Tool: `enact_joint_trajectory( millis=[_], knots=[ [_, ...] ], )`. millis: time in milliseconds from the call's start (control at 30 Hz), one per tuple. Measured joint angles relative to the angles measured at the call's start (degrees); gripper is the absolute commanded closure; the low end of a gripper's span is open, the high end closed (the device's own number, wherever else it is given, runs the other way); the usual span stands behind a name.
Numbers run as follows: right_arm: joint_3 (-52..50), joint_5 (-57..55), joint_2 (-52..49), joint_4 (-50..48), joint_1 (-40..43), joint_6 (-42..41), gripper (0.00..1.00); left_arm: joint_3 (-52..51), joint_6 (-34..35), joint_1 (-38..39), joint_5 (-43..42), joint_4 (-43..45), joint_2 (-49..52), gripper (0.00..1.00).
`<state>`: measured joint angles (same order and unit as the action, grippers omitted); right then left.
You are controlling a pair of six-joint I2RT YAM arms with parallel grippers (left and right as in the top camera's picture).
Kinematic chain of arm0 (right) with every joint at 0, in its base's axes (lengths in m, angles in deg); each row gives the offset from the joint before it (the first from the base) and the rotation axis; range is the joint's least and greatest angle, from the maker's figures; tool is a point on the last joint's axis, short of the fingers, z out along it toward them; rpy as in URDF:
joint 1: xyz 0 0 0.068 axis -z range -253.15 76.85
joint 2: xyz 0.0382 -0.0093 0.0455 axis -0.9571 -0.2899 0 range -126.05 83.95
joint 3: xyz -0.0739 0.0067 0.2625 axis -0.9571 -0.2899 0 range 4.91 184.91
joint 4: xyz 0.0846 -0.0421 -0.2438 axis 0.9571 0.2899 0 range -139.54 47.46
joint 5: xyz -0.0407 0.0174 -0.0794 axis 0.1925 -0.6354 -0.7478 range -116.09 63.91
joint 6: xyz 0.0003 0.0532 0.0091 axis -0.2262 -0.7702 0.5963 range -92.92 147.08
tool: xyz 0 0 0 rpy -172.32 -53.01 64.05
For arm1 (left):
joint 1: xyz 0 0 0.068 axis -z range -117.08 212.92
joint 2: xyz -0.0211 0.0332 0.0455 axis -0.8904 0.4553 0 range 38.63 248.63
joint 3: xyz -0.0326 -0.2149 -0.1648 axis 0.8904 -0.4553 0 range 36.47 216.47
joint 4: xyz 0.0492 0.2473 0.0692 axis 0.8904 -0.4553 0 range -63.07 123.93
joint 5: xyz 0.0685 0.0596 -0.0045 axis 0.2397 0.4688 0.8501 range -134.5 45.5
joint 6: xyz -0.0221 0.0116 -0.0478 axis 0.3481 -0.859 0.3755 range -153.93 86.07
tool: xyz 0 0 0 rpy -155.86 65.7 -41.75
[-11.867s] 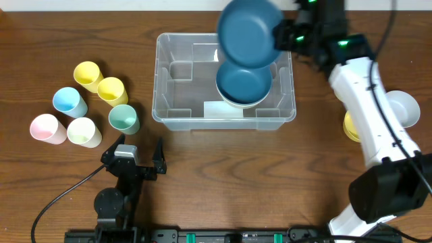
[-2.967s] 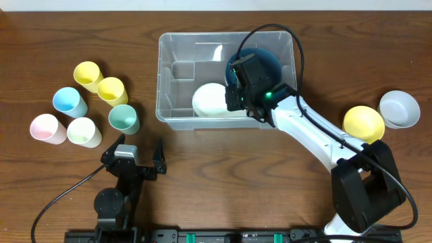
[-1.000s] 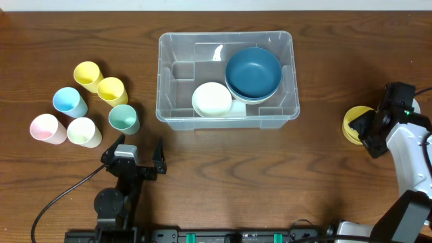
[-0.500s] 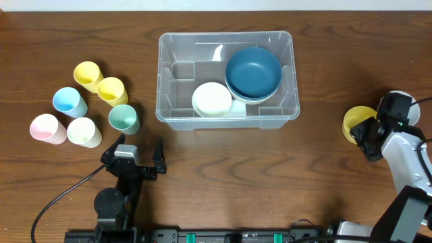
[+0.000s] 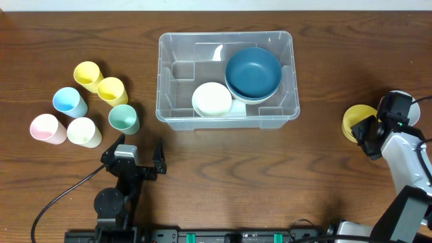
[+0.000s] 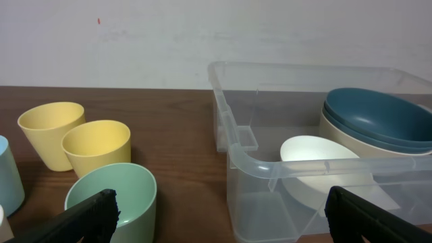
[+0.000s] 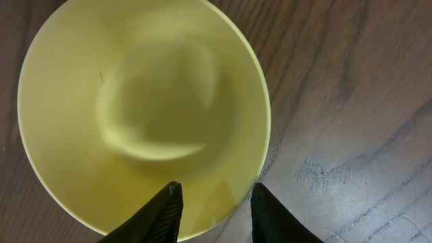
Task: Pack container
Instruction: 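Grasp the yellow bowl rim with the right gripper and lift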
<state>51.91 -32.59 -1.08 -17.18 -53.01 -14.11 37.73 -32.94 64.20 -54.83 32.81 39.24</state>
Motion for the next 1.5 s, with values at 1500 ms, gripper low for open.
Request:
enact_joint_trajectory(
  millis=[1500],
  knots=[
    [-1.2, -0.8, -2.3, -3.6, 0.0, 1.1, 0.99, 0.0, 0.0, 0.0, 0.0, 0.0, 0.0, 0.02]
  ],
)
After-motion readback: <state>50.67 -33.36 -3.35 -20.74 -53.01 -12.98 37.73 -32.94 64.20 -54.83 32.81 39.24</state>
